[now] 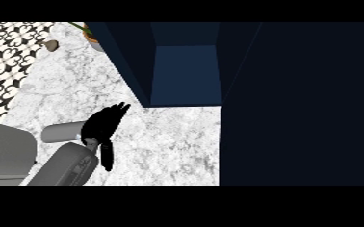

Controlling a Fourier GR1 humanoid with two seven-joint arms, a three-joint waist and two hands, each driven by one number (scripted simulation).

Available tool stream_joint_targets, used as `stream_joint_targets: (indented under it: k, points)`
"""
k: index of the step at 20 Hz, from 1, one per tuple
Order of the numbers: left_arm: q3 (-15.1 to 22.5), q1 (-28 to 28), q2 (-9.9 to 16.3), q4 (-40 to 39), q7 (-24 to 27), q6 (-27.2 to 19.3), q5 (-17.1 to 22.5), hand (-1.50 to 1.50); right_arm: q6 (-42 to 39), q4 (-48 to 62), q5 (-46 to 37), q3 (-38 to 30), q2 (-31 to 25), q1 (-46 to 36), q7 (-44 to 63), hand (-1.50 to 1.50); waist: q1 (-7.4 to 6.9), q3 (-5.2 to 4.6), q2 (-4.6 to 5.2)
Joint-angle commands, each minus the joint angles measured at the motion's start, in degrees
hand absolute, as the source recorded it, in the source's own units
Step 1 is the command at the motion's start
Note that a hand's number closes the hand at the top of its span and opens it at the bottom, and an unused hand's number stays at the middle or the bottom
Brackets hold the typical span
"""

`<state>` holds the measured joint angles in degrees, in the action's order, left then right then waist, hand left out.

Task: Pick up the bottled water, place it into the cabinet and close the cabinet

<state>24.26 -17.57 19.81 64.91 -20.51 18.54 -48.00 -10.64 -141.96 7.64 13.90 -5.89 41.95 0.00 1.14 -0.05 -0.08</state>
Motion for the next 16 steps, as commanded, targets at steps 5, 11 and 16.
stream_joint_targets:
  k: [5, 11, 16]
  points:
    - [-5.1, -0.8, 5.9, -7.2, 9.9, -3.9, -1.0, -1.50, -2.4, -9.3, 1.3, -0.7, -2.0, 8.3, -1.2, -1.50, -0.14, 0.02, -0.11]
    - [-8.7, -4.1, 9.3, -16.3, 19.1, -8.6, -2.0, -1.50, -3.6, -9.1, 1.0, -0.6, -1.8, 11.8, -4.6, -1.50, 0.05, -0.01, 0.04]
    - [-11.7, -7.7, 11.8, -22.2, 22.5, -7.5, -1.9, -1.50, -4.9, -9.9, 4.6, -2.6, -3.5, 11.6, -3.1, -1.50, 0.03, -0.01, 0.19]
